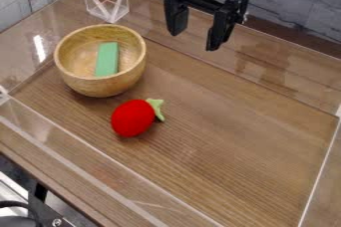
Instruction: Remove the green object from the brown bowl and put it on the table
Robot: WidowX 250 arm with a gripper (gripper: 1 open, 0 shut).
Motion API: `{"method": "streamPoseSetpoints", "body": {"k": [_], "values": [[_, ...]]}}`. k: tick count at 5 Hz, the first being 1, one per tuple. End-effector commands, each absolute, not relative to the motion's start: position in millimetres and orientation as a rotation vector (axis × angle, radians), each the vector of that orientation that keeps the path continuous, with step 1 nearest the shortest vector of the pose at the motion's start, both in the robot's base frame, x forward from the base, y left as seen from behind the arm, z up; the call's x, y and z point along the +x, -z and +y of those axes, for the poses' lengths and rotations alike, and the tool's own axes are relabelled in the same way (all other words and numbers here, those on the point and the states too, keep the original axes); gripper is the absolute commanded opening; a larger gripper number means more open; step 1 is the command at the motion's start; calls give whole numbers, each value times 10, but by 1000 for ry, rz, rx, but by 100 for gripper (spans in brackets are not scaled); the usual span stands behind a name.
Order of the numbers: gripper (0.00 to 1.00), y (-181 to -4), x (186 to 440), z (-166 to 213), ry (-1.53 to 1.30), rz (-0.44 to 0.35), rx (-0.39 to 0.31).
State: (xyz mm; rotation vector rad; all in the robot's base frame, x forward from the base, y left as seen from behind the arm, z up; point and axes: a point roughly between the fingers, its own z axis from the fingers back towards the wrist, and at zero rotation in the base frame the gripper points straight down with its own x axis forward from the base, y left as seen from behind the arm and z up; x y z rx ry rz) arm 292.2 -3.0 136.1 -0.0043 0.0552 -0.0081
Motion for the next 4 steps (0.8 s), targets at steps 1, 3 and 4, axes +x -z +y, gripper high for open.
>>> {"method": "streamPoseSetpoints", "body": {"k": [1,3,4], "values": [[100,-1239,2807,29,-27,69,-9],[100,-1200,2768,817,-149,22,-15],[100,-1091,2705,1253,-169,8,-32]]}}
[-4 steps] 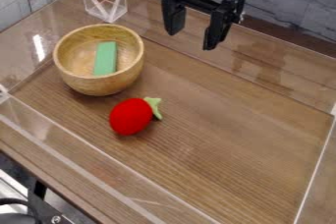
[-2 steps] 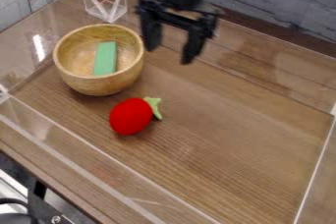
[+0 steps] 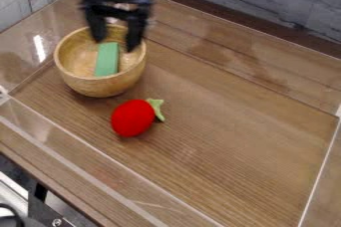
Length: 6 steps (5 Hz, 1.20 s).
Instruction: Remove the green object from the brown bowl and put it on the table
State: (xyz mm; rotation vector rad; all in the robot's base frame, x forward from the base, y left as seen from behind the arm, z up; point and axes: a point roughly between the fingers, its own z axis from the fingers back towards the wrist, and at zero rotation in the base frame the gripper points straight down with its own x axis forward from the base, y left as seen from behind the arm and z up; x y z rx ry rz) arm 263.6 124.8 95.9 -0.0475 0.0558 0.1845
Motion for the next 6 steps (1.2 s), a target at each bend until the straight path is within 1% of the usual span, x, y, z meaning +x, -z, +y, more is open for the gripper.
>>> {"method": "streamPoseSetpoints", "body": {"k": [1,2,4,5,6], "values": [[100,-1033,2673,1413,-295,-8,-48],[100,-953,2704,1430,-368,-30,-51],[100,-1062,2876,1696,-362,-55,-44],[100,-1095,2911,1768,-355,-51,-48],[100,-945,2887,1807,-385,-42,-52]]}}
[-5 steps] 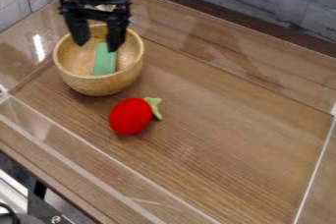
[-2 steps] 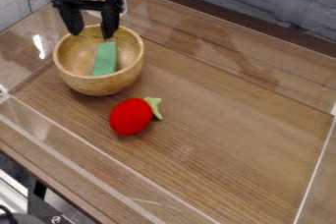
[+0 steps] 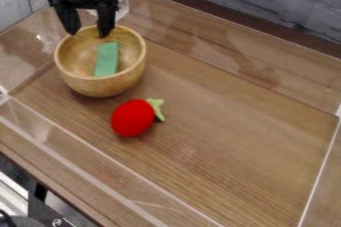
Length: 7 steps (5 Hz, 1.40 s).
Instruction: Remove the green object from the brown bowl and put it on the table
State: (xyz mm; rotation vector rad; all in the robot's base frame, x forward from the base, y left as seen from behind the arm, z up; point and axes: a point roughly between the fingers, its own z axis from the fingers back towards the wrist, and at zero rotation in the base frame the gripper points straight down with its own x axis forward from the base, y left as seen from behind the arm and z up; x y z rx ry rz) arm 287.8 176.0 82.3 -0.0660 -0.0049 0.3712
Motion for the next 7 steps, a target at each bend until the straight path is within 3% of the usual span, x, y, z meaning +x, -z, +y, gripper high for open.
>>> {"method": "streamPoseSetpoints", "body": {"k": [1,2,3,5,7], "values": [[100,-821,2873,1826,-414,-41,-60],[0,-874,2955,1803,-355,-46,-65],[100,-928,3010,1787,-299,-45,-76],[100,-760,3032,1569,-203,-37,-93],[100,-873,3051,1433,-208,-54,-90]]}}
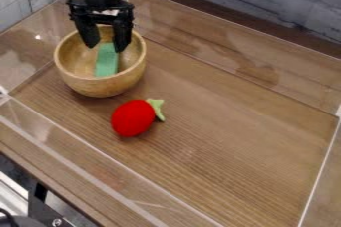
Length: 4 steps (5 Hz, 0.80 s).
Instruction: Remove the green object from the brown bowl and put it on the table
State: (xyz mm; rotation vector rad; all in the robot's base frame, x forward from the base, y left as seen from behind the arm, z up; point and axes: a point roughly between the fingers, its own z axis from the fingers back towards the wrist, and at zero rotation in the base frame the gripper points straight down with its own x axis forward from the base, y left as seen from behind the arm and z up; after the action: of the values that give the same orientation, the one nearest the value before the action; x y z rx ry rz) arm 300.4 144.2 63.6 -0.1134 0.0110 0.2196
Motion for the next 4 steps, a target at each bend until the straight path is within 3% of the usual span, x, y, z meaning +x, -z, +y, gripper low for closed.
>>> {"method": "streamPoseSetpoints", "body": {"k": [1,3,4], "values": [[100,-933,3035,1565,-234,-66,-88],[100,-1022,3004,1827,-353,-86,-86],[100,-943,3011,1789,-338,-68,-76]]}}
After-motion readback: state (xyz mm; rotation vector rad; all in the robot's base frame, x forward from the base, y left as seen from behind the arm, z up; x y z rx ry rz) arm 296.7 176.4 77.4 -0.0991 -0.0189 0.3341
